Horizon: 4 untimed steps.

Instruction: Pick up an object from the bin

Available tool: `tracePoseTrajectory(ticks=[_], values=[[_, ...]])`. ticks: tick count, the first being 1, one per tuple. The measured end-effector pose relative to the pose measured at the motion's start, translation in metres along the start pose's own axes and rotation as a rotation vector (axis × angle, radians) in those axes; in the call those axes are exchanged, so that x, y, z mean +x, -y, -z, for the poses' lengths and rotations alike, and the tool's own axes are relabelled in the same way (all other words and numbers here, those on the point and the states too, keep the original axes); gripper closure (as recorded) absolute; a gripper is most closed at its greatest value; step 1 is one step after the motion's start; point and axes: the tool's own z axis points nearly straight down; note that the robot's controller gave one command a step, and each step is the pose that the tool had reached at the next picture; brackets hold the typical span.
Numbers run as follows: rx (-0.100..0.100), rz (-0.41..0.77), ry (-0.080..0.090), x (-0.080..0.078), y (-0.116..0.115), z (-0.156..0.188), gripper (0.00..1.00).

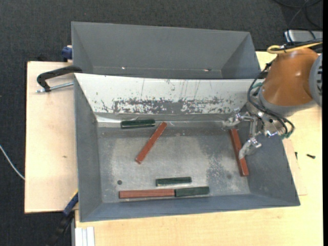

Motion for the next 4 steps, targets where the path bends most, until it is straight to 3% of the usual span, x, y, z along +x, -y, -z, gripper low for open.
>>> tracePoseTrajectory(ticks=[1,2,3,4], values=[[0.002,0.221,0.003,-0.006,0.005,-0.005,0.00],[0.000,0.496,0.000,-0.008,-0.004,-0.005,0.00],[-0.001,0.786,0.002,-0.011,-0.005,-0.014,1.00],[-0.001,0.786,0.002,-0.011,-0.005,-0.014,1.00]])
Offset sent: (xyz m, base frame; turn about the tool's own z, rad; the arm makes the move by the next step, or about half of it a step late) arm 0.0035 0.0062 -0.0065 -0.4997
